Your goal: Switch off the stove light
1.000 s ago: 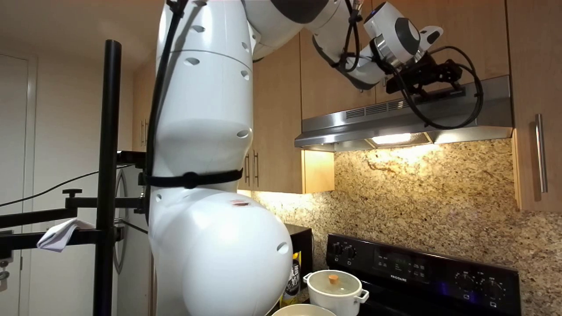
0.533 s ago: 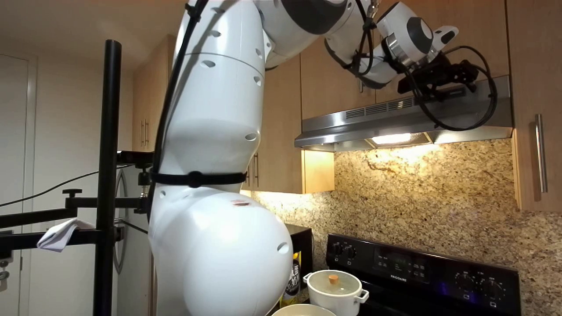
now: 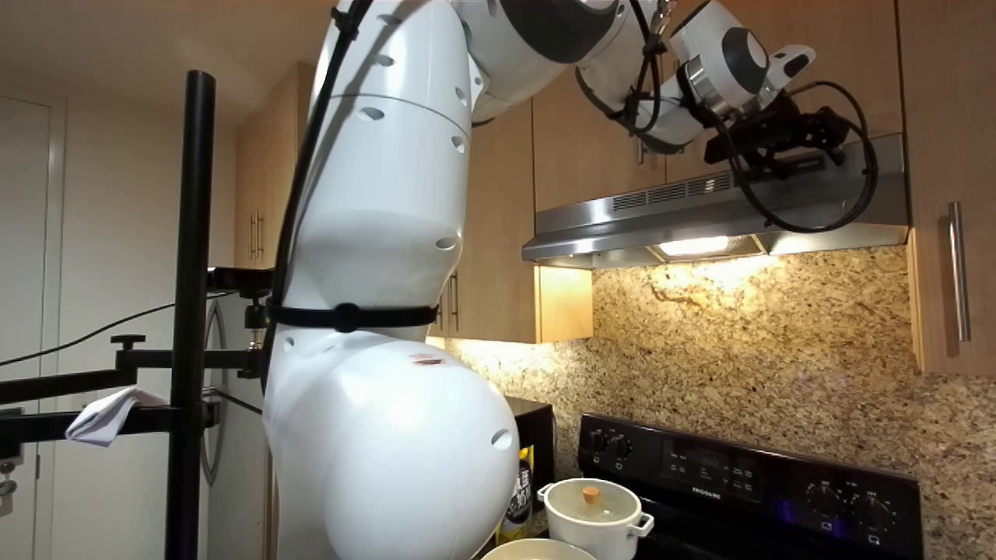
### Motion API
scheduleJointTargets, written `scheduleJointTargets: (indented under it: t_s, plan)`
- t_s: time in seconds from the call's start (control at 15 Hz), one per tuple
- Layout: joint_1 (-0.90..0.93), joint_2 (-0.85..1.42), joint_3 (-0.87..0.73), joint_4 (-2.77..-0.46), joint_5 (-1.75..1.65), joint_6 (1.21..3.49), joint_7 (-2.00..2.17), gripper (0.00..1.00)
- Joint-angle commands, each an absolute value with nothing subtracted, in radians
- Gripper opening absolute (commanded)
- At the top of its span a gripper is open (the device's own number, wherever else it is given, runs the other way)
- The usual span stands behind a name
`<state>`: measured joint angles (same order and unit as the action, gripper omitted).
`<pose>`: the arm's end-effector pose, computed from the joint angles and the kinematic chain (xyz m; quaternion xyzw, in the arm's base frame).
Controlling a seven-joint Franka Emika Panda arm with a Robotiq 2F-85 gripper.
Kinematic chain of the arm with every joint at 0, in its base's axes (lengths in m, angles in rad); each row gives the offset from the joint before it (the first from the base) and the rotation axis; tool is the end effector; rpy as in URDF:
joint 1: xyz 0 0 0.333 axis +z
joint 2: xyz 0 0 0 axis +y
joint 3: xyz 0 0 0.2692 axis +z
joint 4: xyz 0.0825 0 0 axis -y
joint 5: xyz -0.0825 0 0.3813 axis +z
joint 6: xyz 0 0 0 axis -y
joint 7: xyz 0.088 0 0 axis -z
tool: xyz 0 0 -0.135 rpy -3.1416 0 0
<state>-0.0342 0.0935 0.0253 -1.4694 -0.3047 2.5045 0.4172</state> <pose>0.6488 -0.0095 0.6710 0.8753 -0.1206 0.4664 0.0411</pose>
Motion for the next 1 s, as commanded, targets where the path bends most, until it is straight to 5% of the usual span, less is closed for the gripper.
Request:
scheduleJointTargets:
  t_s: [0.0, 0.93]
  plan:
    - [-0.037, 0.086, 0.028, -1.453, -0.267, 2.499, 0.409, 1.00]
    - [-0.036, -0.005, 0.024, -1.537, -0.250, 2.492, 0.413, 1.00]
